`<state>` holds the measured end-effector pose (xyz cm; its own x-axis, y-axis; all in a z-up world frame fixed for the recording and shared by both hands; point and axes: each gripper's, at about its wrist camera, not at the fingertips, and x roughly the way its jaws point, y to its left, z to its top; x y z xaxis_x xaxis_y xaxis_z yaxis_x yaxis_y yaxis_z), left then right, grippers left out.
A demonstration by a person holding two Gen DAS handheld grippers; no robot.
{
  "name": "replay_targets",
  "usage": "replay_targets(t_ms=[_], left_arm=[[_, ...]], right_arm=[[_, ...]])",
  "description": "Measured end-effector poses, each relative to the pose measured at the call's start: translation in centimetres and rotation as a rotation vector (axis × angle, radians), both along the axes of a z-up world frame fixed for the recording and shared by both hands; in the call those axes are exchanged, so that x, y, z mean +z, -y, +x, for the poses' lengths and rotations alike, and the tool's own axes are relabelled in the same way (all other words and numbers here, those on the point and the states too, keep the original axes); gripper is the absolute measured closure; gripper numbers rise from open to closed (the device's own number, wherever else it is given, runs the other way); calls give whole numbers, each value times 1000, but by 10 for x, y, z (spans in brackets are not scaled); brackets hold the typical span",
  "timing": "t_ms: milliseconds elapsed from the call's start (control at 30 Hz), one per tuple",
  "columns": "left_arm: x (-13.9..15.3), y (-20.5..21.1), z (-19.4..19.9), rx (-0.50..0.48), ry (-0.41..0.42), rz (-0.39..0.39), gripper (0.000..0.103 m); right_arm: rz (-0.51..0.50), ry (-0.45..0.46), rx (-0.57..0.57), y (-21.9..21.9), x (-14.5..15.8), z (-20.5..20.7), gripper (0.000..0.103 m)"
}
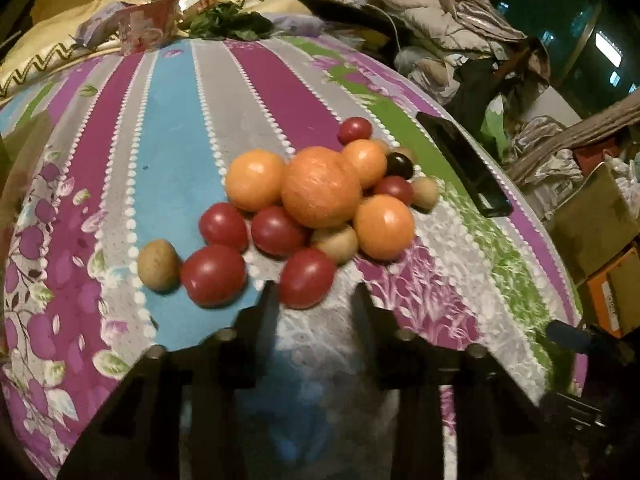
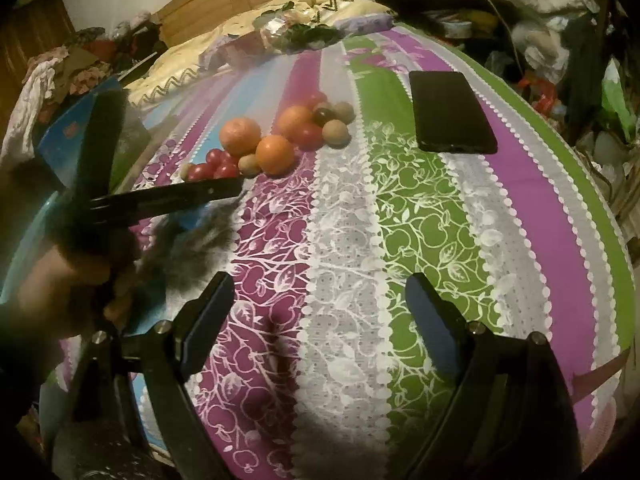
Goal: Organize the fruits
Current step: 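Grasp a red tomato with the left tool, then grasp a small brown round fruit with the right tool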
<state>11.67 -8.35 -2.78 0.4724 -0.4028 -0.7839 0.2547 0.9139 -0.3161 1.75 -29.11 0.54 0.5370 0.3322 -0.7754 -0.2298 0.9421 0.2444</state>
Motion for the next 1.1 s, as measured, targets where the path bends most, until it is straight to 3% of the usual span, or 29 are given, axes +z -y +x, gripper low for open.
replay_targets(t_ms=[200,400,500,600,733,833,1100], left_arm=[[-4,1,0,14,22,-5,75],[-6,7,8,12,50,8,65],[-7,8,10,4,48,11,65],[-5,7,7,1,41,24,75],[-3,0,-5,39,37,14,75],[-5,-8,-12,76,33,-10,75],[-9,-12,-12,84,25,-31,75]], right_arm=[[7,-10,3,1,-4,7,19],[6,-3,15,-2,-3,15,19],[4,1,20,-4,-3,19,19],[6,11,45,-8,-2,31,29],[-8,46,75,-15,-2,63,46],[-33,54,78,-19,-6,92,53],[-131,41,140,-32,-18,129,56]])
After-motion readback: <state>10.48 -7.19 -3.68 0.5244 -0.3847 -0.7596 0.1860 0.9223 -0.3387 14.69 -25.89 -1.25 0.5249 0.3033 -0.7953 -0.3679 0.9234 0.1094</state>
